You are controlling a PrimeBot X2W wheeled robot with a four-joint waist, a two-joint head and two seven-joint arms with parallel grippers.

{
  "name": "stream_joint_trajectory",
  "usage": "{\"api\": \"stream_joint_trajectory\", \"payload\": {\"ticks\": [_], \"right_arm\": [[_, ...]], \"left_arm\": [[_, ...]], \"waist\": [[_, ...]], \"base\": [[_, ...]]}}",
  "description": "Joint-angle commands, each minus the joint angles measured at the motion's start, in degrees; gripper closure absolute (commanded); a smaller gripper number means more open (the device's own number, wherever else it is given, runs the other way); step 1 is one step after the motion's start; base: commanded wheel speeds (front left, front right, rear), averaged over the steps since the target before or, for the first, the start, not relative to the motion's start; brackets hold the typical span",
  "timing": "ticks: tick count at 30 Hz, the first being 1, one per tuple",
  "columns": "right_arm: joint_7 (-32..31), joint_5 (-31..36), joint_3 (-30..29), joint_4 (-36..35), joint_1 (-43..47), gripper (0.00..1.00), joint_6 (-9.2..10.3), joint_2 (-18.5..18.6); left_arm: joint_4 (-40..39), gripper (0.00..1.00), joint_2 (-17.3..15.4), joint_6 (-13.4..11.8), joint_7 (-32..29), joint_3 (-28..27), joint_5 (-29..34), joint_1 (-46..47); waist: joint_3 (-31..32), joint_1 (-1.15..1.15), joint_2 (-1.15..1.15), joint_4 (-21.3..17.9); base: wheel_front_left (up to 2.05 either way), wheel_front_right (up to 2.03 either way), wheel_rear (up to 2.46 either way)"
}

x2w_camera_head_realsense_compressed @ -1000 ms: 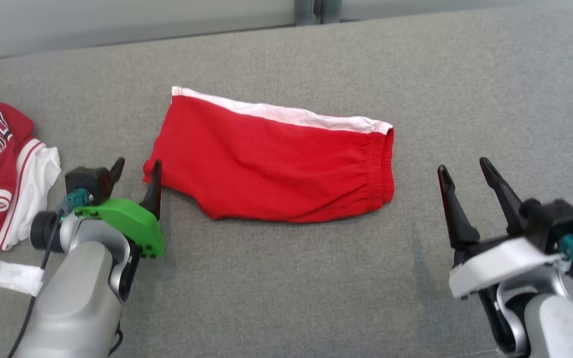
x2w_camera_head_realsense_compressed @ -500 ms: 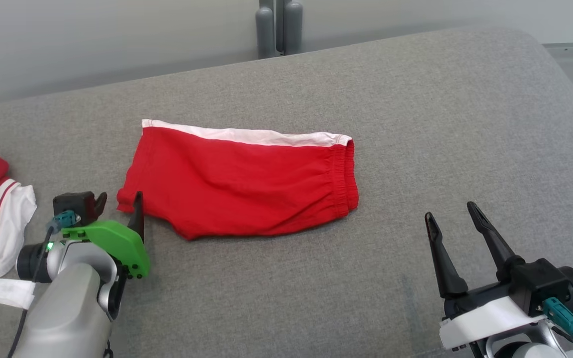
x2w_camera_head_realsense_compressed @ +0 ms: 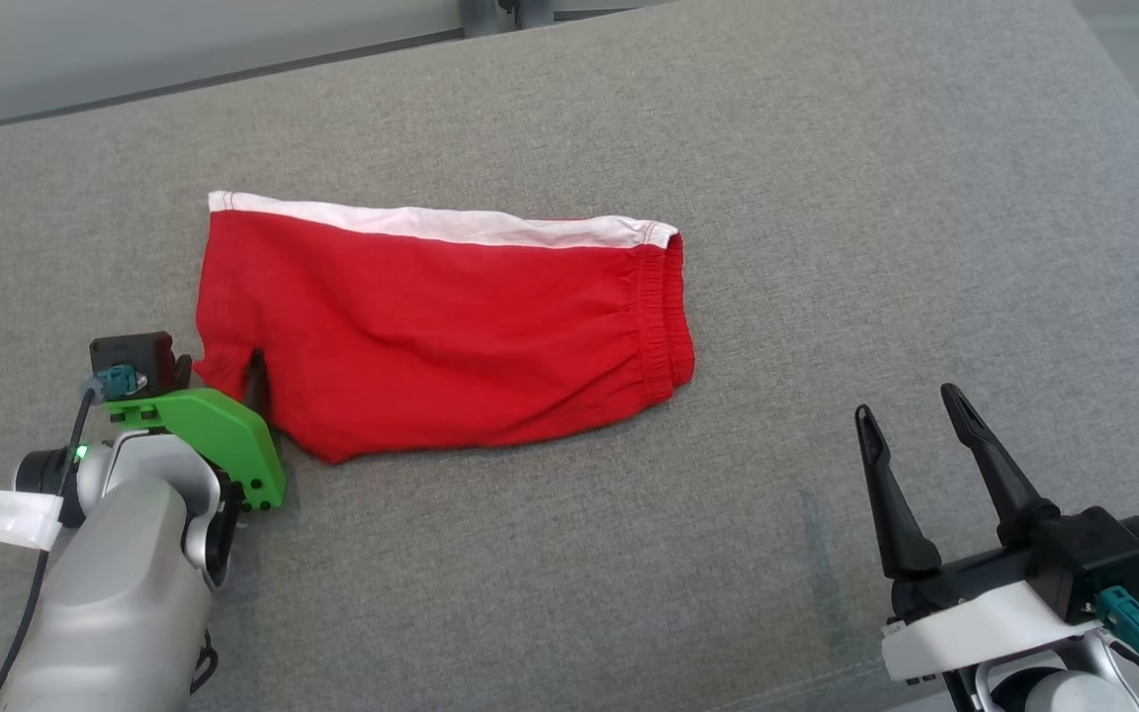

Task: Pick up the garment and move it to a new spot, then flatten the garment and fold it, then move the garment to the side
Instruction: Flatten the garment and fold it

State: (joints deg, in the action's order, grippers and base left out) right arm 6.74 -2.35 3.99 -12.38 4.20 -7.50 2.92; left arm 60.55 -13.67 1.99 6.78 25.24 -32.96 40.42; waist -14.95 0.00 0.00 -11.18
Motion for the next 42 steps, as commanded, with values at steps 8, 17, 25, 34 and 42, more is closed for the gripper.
{"api": "stream_joint_trajectory", "payload": {"ticks": [8, 17, 25, 34, 42], "right_arm": [[0.97, 0.65, -0.15, 0.26, -2.42, 0.0, 0.02, -0.02], [1.06, 1.28, 0.02, 1.05, -4.05, 0.0, 0.02, -0.03], [1.1, 1.56, 0.32, 2.29, -4.45, 0.0, 0.02, -0.02], [0.88, 0.99, 1.26, 3.34, -3.21, 0.0, 0.02, -0.02], [0.59, 0.52, 0.89, 3.62, -1.96, 0.0, 0.02, -0.02]], "left_arm": [[1.92, 0.67, 2.46, 1.67, -0.81, 1.2, -0.93, 0.61], [3.69, 1.0, 5.11, 4.31, -3.14, 2.4, -2.6, -0.52], [3.44, 1.0, 4.59, 2.66, 2.88, 1.26, -3.52, -1.51], [2.29, 1.0, 4.6, -0.18, 7.03, -0.87, -4.95, -5.31], [-1.59, 1.0, 5.71, -0.87, 8.31, -2.31, -5.66, -10.53]], "waist": [[-3.53, 0.0, 0.0, 0.67], [-3.97, 0.0, 0.0, 2.03], [-1.7, 0.0, 0.0, 3.65], [2.56, 0.0, 0.0, 4.97], [5.69, 0.0, 0.0, 5.78]], "base": [[0.0, 0.0, 0.0], [0.0, 0.0, 0.0], [0.0, 0.0, 0.0], [0.0, 0.0, 0.0], [0.0, 0.0, 0.0]]}}
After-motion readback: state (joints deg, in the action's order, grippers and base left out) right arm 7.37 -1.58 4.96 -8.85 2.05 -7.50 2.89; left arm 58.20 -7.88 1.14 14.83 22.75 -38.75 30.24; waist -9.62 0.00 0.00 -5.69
